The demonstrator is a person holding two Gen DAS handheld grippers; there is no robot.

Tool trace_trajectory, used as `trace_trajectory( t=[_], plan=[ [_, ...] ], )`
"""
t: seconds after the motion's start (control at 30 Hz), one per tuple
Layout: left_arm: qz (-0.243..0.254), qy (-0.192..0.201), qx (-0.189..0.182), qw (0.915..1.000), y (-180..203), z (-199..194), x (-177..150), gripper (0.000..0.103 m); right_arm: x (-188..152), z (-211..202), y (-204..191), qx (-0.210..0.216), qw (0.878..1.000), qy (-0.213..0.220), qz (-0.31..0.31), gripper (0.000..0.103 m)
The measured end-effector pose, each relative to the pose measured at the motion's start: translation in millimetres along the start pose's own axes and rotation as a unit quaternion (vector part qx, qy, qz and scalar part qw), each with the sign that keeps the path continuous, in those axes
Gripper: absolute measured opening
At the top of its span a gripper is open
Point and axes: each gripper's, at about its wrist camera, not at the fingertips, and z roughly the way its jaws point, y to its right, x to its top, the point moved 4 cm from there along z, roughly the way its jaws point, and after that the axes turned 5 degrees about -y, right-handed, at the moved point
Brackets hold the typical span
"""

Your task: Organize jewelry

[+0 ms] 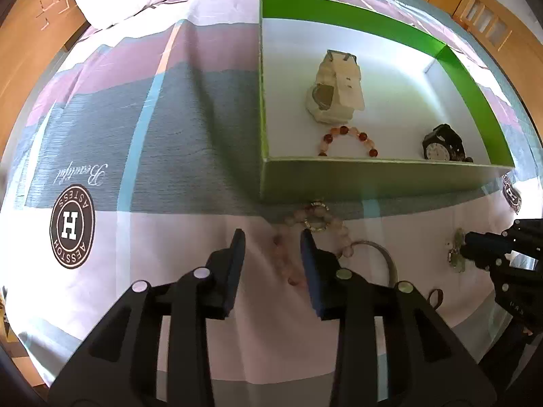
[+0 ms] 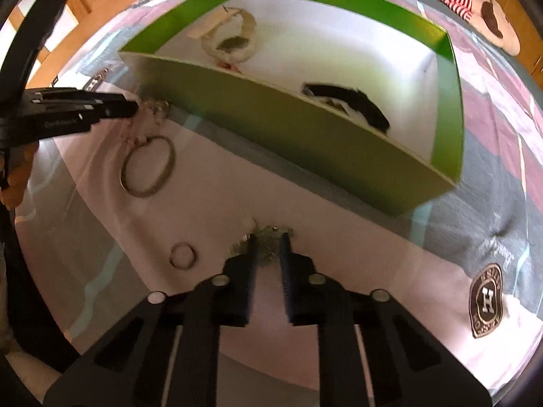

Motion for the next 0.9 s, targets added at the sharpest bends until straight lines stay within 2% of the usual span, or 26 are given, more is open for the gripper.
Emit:
trace_trajectory(
  t=[0.1, 0.13, 0.23, 0.3, 0.37, 0.43, 0.57, 0.7, 0.8, 0.87, 0.9],
  plan=[
    [0.003, 0.0, 0.0, 1.0, 1, 0, 0, 0.038, 8, -12, 1, 0.01, 0.999, 0.046, 0.019, 0.006],
    [0.002, 0.001, -0.001, 1.0, 1, -1, 0, 0.039, 11, -21, 5, 0.029, 0.996, 0.072, 0.036, 0.006],
    [-0.001, 0.0, -0.001, 1.0, -1, -1, 0, 0.041, 14, -39, 13, 0.084, 0.988, 0.109, 0.067, 0.007],
    [0.0, -0.002, 0.0, 1.0, 0, 0, -1, 0.043, 17, -39, 17, 0.1, 0.986, 0.106, 0.082, 0.008],
    [0.002, -0.004, 0.002, 1.0, 0, 1, -1, 0.044, 16, -32, 23, 0.089, 0.988, 0.085, 0.095, 0.027],
    [0.002, -0.005, 0.002, 1.0, 0, 1, -2, 0.046, 15, -27, 22, 0.062, 0.993, 0.063, 0.084, 0.031],
    [-0.004, -0.004, 0.004, 1.0, -2, 1, -1, 0.05, 1, -17, 11, 0.048, 0.998, 0.009, 0.036, 0.031],
    [-0.003, -0.005, 0.003, 1.0, -2, 1, -1, 0.052, -7, 1, -7, 0.045, 0.999, -0.015, -0.004, 0.028],
    [0.002, -0.007, 0.004, 1.0, 0, 2, -2, 0.053, -7, 5, -18, 0.035, 0.999, -0.008, -0.024, 0.019],
    [0.001, -0.007, 0.004, 1.0, 0, 3, -2, 0.053, -3, 1, -21, 0.048, 0.999, 0.009, -0.02, 0.007],
    [0.0, -0.006, 0.005, 1.0, -1, 2, -1, 0.053, 0, -4, -19, 0.046, 0.998, 0.029, -0.011, 0.007]
  ],
)
